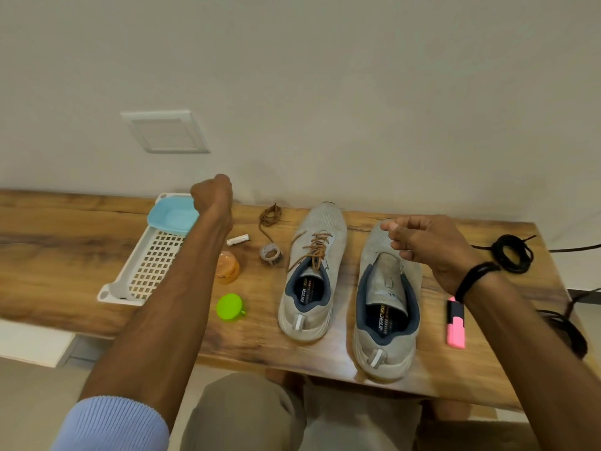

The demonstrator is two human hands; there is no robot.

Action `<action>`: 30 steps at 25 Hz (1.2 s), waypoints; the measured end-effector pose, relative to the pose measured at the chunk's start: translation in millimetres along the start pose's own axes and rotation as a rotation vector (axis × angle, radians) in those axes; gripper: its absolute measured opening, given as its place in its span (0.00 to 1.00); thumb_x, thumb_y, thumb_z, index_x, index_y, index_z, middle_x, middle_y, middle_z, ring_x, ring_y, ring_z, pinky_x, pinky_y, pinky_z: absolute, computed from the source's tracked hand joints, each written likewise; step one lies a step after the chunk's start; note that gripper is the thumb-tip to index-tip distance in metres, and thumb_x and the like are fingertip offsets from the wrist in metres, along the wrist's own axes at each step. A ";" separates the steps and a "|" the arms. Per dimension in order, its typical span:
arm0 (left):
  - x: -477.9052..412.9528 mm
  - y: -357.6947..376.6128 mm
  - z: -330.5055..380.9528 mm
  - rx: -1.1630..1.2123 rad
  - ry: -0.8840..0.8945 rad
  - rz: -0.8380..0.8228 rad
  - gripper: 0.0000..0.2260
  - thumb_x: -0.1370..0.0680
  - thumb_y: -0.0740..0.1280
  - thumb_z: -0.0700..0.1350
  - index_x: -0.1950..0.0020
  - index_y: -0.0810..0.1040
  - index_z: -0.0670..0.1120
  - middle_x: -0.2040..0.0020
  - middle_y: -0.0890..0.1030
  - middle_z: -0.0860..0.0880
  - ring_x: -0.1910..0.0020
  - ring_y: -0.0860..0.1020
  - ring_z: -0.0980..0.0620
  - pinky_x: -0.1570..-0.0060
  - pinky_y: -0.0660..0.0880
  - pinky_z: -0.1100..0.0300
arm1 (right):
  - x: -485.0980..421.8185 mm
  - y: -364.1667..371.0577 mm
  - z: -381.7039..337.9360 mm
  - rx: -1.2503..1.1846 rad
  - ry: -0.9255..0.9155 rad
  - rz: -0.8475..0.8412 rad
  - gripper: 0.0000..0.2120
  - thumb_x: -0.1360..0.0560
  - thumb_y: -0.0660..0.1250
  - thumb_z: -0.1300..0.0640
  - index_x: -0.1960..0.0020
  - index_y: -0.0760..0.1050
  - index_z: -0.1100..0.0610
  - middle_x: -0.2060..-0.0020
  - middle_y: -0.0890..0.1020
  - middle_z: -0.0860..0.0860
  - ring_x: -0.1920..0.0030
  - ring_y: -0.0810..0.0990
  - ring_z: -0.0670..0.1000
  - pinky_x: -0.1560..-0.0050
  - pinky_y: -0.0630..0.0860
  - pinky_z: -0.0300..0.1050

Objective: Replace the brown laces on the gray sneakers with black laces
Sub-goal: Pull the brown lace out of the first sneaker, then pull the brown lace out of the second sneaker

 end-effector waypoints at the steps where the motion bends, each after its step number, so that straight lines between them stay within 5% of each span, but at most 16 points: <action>1: 14.2 -3.1 6.5 0.037 0.023 -0.055 0.05 0.24 0.66 0.41 0.52 0.79 0.41 0.56 0.79 0.46 0.61 0.75 0.50 0.62 0.72 0.60 | 0.5 3.3 -1.5 0.027 -0.030 0.018 0.08 0.23 0.70 0.55 0.50 0.82 0.59 0.55 0.83 0.51 0.57 0.79 0.48 0.59 0.76 0.40; 7: 124.0 -2.1 -8.8 -0.306 0.355 -0.586 0.07 0.23 0.67 0.39 0.49 0.83 0.47 0.56 0.82 0.52 0.60 0.78 0.55 0.58 0.75 0.62 | -0.5 48.5 -6.5 0.360 -0.257 -0.031 0.04 0.23 0.70 0.56 0.54 0.82 0.56 0.59 0.85 0.51 0.56 0.84 0.52 0.49 0.80 0.47; 10: 138.5 -1.9 -40.4 -0.612 0.483 -0.673 0.12 0.26 0.69 0.40 0.44 0.81 0.51 0.48 0.82 0.50 0.50 0.80 0.52 0.48 0.77 0.57 | 4.6 71.0 -4.8 0.578 -0.343 -0.138 0.04 0.24 0.71 0.56 0.50 0.83 0.54 0.58 0.83 0.46 0.55 0.81 0.46 0.52 0.72 0.36; 15: 141.9 -8.1 -58.0 -0.952 0.636 -0.573 0.11 0.27 0.72 0.46 0.46 0.77 0.56 0.49 0.81 0.53 0.48 0.80 0.49 0.47 0.77 0.53 | 6.8 89.1 -1.6 0.687 -0.392 -0.231 0.08 0.26 0.71 0.60 0.48 0.80 0.51 0.51 0.83 0.48 0.50 0.80 0.48 0.51 0.72 0.38; 17: 142.2 -7.8 -57.2 -0.910 0.625 -0.527 0.07 0.26 0.71 0.47 0.51 0.77 0.54 0.53 0.82 0.54 0.49 0.80 0.51 0.47 0.77 0.53 | 7.6 85.3 -0.8 0.849 -0.386 -0.133 0.08 0.25 0.70 0.55 0.46 0.78 0.51 0.48 0.81 0.50 0.45 0.79 0.53 0.47 0.74 0.44; 20: 140.4 -4.8 -59.8 -0.893 0.577 -0.542 0.08 0.24 0.69 0.47 0.47 0.76 0.53 0.47 0.81 0.50 0.44 0.78 0.48 0.43 0.75 0.53 | 16.1 64.6 6.1 1.214 -0.185 0.070 0.22 0.24 0.67 0.43 0.35 0.70 0.53 0.37 0.73 0.57 0.37 0.71 0.61 0.39 0.70 0.57; 24: 142.1 -0.5 -68.3 -1.162 0.595 -0.592 0.23 0.23 0.69 0.49 0.30 0.69 0.47 0.34 0.72 0.42 0.32 0.68 0.41 0.35 0.65 0.52 | 20.2 39.4 18.5 1.063 0.133 -0.020 0.32 0.24 0.62 0.36 0.29 0.64 0.55 0.33 0.67 0.62 0.37 0.73 0.62 0.41 0.72 0.51; 30: 150.5 1.1 -74.1 -1.055 0.590 -0.546 0.21 0.26 0.72 0.47 0.34 0.75 0.46 0.38 0.77 0.42 0.36 0.72 0.43 0.38 0.70 0.53 | 2.3 33.4 20.7 0.940 0.049 0.096 0.28 0.27 0.69 0.45 0.31 0.69 0.56 0.36 0.73 0.59 0.40 0.76 0.59 0.46 0.74 0.47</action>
Point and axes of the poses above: each hand's wrist, its own x-axis away from the middle knuckle, its own y-axis out of the palm, z = x × y, the point moved 2 cm from there along -x, towards the middle knuckle
